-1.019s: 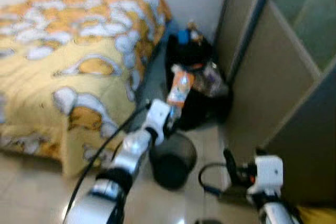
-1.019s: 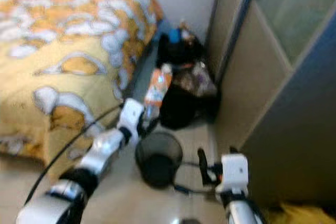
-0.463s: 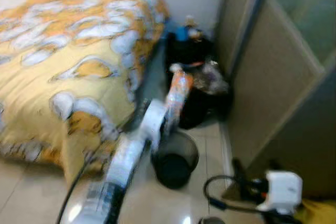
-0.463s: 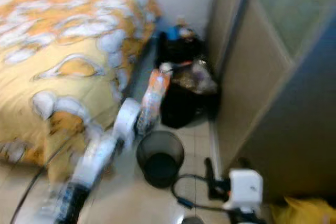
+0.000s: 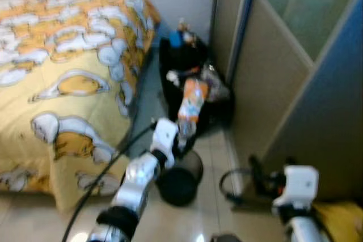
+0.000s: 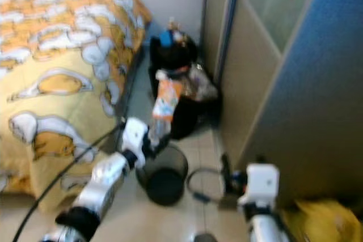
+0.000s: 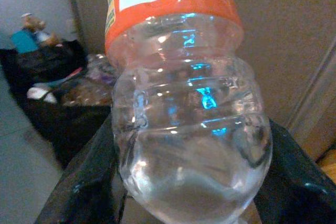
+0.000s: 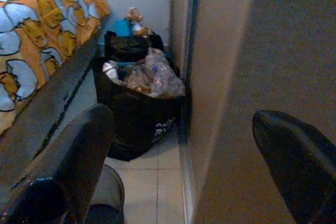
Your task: Clean up the room
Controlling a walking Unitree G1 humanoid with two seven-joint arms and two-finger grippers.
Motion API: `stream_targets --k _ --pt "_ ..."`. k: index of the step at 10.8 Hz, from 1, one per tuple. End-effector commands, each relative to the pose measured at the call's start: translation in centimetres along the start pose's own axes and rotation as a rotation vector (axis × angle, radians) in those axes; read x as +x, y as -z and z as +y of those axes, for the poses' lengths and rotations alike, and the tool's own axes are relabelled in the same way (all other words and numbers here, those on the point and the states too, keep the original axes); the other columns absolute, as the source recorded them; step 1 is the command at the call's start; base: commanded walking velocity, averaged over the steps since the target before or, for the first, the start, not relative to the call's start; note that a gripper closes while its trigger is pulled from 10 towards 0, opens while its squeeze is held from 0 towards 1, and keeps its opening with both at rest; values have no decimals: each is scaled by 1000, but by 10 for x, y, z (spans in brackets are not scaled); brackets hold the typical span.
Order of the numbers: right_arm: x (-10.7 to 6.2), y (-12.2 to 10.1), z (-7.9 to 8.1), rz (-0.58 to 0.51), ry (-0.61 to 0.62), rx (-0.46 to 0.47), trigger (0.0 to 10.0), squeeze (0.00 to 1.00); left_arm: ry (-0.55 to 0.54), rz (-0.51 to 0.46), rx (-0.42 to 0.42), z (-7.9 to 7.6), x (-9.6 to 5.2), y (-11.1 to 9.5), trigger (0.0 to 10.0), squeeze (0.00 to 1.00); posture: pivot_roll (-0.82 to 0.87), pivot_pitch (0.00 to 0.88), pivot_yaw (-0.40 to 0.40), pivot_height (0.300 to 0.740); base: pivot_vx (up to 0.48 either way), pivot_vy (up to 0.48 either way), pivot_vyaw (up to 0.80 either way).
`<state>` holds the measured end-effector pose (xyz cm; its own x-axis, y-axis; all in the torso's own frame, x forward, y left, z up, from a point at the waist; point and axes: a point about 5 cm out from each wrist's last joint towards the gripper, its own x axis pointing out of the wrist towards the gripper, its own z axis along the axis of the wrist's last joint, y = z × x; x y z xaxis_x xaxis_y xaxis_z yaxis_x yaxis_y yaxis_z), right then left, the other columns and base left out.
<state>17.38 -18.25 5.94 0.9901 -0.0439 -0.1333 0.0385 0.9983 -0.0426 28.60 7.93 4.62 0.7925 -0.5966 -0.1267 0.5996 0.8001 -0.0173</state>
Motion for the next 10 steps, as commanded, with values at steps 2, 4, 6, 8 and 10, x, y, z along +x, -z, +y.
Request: stream_targets --k 2,4,6,8,10 --pt "3 5 5 12 -5 6 10000 0 64 5 66 1 7 -11 10000 0 -212 0 95 740 0 429 -381" --pt "0 8 8 18 -12 1 10000 0 139 57 92 -8 19 -10 10000 0 -228 0 106 740 131 202 -631" --pt "-5 9 8 18 2 -18 10000 0 230 159 119 -16 25 -9 10000 0 -262 0 131 740 0 0 0" --pt "-14 10 -3 28 40 -31 10000 0 171 510 -36 -5 -6 18 10000 0 -262 0 126 740 0 0 0" --pt "-12 11 -3 32 36 -30 10000 0 73 483 -20 -3 9 15 10000 0 -246 0 117 740 0 0 0"
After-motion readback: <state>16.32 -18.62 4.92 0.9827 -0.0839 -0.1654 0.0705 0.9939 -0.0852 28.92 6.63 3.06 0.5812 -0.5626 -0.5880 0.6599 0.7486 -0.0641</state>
